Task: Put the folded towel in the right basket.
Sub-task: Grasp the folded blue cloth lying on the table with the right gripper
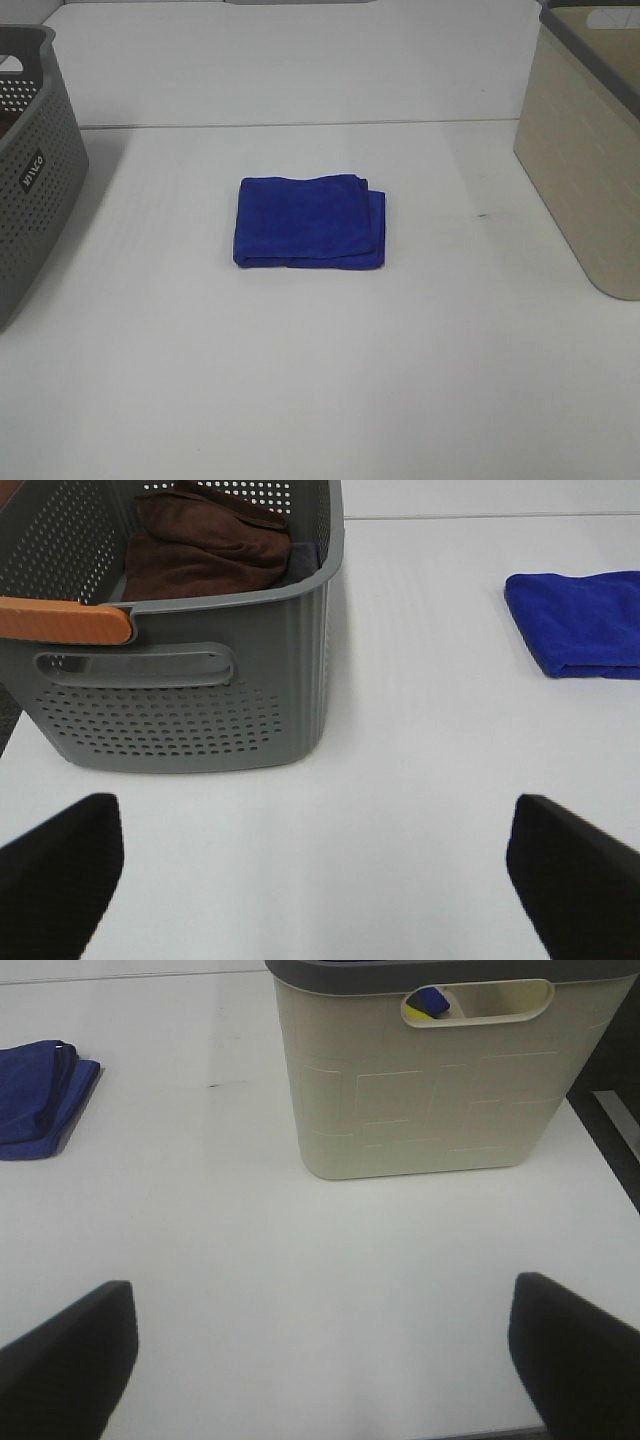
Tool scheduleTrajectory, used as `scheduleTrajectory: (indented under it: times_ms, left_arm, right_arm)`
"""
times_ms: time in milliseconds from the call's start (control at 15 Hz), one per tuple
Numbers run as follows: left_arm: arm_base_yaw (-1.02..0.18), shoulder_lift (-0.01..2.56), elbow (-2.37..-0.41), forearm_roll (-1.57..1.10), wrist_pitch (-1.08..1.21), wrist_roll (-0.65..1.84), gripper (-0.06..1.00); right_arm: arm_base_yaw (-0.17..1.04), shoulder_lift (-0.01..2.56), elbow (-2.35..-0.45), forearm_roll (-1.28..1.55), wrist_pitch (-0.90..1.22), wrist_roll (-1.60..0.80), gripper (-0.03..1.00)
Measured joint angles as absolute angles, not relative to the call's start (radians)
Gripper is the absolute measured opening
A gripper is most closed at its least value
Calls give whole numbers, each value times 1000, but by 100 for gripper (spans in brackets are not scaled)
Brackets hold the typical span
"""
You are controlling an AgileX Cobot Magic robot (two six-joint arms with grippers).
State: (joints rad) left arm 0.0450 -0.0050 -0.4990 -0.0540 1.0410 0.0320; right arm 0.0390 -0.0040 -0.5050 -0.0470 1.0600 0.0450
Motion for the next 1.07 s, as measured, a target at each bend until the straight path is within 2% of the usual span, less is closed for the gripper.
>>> scheduleTrajectory:
  times_ms: [200,533,933,1067]
  left_arm:
    - [45,-5,-499,-54,1041,32,96]
    - [45,-5,-499,-54,1041,32,96]
    - [45,-5,-499,-54,1041,32,96]
    - [45,-5,-499,-54,1041,32,96]
  right_arm:
    - [39,82,-536,0,1087,39,96]
    - [39,727,-912,221,1168,12,96]
    - [42,1164,-1199,396,1105,-93,95]
    - [156,1420,-1329,506,1008,-124,94]
